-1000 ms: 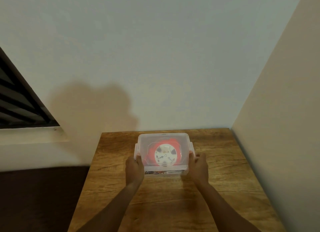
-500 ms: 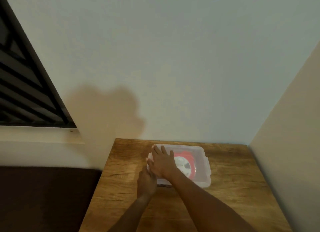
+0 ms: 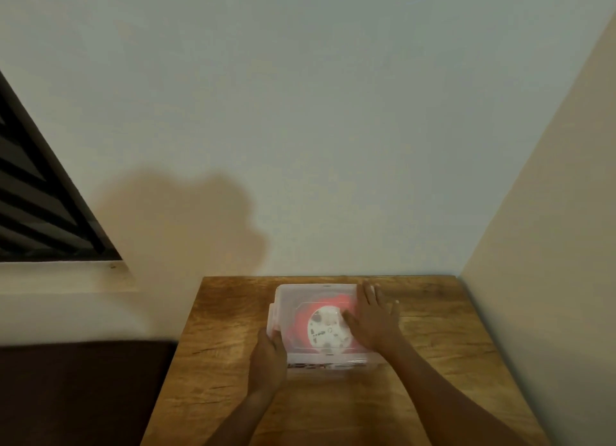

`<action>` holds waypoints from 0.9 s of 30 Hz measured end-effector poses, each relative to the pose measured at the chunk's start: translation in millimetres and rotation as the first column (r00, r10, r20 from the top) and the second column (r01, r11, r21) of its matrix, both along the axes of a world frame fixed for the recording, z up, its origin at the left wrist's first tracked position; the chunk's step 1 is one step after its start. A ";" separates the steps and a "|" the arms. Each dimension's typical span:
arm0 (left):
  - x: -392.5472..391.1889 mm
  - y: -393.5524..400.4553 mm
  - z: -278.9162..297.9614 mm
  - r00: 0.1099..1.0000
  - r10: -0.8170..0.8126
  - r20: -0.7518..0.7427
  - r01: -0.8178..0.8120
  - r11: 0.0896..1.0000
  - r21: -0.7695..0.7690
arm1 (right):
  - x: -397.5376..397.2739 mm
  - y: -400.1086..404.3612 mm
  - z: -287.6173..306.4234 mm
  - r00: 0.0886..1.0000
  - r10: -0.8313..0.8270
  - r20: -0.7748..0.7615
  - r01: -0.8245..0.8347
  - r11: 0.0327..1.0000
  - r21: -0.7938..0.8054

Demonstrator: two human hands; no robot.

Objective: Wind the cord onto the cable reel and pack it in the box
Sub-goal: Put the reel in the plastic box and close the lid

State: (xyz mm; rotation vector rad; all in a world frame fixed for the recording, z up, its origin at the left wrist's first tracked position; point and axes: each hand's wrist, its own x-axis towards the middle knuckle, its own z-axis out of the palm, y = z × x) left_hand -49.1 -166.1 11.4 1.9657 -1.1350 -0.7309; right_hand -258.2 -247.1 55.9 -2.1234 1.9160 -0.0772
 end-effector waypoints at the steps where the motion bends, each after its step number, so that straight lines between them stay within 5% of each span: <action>1: -0.5 -0.2 0.5 1.000 0.002 -0.003 -0.002 1.000 -0.004 | -6.9 -2.5 -0.6 1.000 0.010 0.023 -0.010 1.000 0.020; 6: 0.7 3.4 -0.7 0.999 -0.022 -0.047 0.021 1.000 -0.016 | -16.2 -21.3 -5.1 0.931 -0.081 0.356 0.039 0.991 0.125; 10: 0.6 1.9 -1.8 0.997 0.001 -0.077 -0.003 1.000 -0.026 | -23.4 4.7 -18.7 0.586 -0.491 0.645 0.402 0.867 0.295; 13: -3.3 -0.1 1.2 0.993 0.034 -0.115 -0.038 0.999 -0.036 | -25.7 29.1 -17.6 0.293 -0.713 0.637 0.348 0.700 0.623; 20: -5.6 0.3 4.3 0.992 0.038 -0.120 -0.044 0.998 -0.050 | -32.9 27.7 -18.5 0.100 -0.723 0.683 0.481 0.636 0.603; 27: -4.7 0.7 0.4 0.988 0.026 -0.152 -0.037 0.997 -0.065 | -19.2 39.6 -21.1 0.382 -0.478 0.791 0.624 0.765 0.161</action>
